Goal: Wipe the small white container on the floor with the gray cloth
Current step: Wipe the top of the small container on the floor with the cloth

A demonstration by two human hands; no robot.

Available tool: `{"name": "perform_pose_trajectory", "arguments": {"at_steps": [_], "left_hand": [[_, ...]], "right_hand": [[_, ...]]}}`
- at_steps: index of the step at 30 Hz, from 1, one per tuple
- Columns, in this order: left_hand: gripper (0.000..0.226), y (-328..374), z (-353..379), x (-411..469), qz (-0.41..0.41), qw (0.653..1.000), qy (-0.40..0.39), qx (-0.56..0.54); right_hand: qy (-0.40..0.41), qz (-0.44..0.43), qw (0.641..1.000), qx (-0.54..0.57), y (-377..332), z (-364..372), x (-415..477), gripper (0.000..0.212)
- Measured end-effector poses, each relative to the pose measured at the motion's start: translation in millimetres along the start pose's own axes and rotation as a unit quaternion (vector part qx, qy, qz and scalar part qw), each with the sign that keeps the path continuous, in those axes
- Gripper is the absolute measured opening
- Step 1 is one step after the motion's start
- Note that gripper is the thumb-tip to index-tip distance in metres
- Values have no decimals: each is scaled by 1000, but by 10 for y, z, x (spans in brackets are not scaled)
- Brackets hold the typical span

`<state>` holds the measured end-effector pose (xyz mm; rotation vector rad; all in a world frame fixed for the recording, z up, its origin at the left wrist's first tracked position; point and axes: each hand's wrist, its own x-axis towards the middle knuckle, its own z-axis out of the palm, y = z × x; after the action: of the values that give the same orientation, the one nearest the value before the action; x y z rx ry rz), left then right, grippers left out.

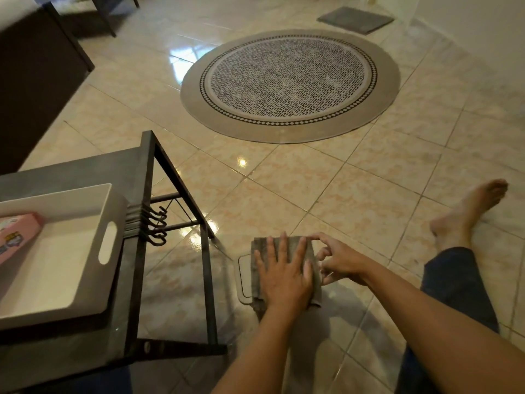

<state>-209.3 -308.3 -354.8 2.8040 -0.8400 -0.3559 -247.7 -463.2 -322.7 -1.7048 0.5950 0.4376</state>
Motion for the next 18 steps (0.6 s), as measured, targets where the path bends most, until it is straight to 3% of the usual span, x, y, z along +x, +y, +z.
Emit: {"name": "perform_pose_trajectory", "arguments": {"at_steps": [4,9,13,18], "left_hand": [[65,-241,-5,-190,-102,994,37,-12],[57,45,8,-108,7,1000,-7,4],[61,-286,-22,-89,-118,993,24,-7],[56,75,41,-155,4,1000,-10,5]], "right_hand": [[4,1,1000,2,-6,21,-16,67],[-3,4,1000,5,-13,19,5,67],[10,2,1000,-8,-14,42,-17,64],[-3,5,1000,13,-29,34,-10,68]]}}
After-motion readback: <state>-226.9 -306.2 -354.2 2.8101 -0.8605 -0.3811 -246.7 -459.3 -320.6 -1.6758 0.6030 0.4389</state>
